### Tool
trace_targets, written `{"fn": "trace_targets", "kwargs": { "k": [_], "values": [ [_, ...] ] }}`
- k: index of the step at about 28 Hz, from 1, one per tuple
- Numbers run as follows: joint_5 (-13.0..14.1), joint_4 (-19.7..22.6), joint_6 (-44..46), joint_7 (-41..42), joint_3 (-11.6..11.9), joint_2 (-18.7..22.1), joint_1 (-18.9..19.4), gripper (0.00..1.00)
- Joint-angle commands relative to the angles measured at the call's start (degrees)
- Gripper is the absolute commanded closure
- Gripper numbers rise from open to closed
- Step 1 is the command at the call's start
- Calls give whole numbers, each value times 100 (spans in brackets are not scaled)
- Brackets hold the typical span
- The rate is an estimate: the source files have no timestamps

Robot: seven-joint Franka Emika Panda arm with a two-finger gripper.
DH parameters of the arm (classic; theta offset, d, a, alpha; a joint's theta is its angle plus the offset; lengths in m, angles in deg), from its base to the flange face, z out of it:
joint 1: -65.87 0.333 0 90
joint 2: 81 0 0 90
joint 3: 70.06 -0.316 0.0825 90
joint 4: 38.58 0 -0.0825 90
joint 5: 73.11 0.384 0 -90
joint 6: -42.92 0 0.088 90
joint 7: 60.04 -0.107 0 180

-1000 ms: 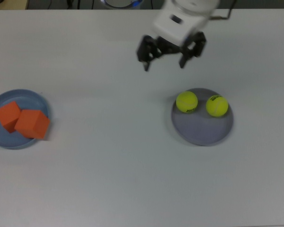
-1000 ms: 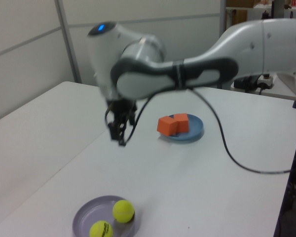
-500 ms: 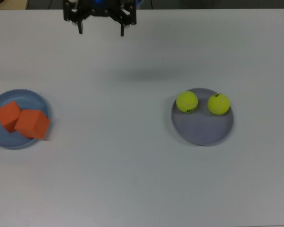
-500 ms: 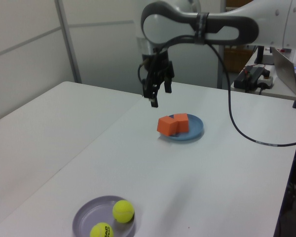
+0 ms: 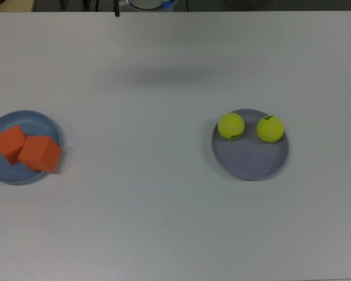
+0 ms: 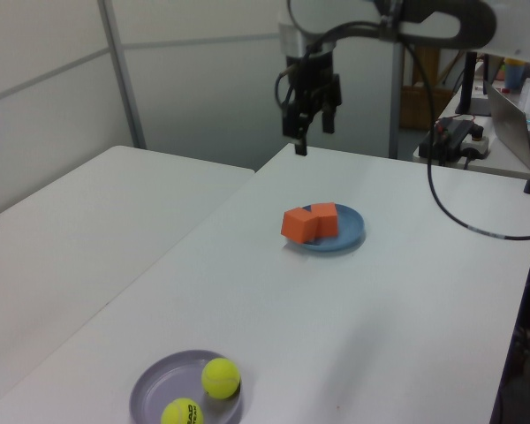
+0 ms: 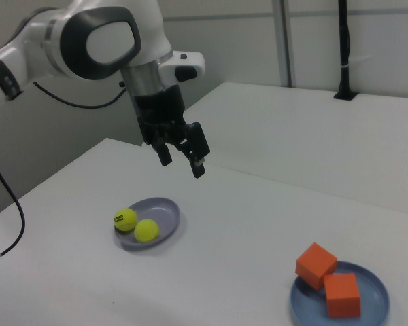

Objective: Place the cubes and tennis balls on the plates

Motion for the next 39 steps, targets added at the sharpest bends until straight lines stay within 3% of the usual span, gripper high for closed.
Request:
{"fn": "trace_targets", "kwargs": {
  "k": [1,9,13,39],
  "values": [
    [143,67,163,61,3,120,-131,0],
    [152,67,155,25,-42,94,-131,0],
    [346,67,137,25,11,76,-149,0],
    [363,58,172,-106,11,103,-149,0]
  ]
}}
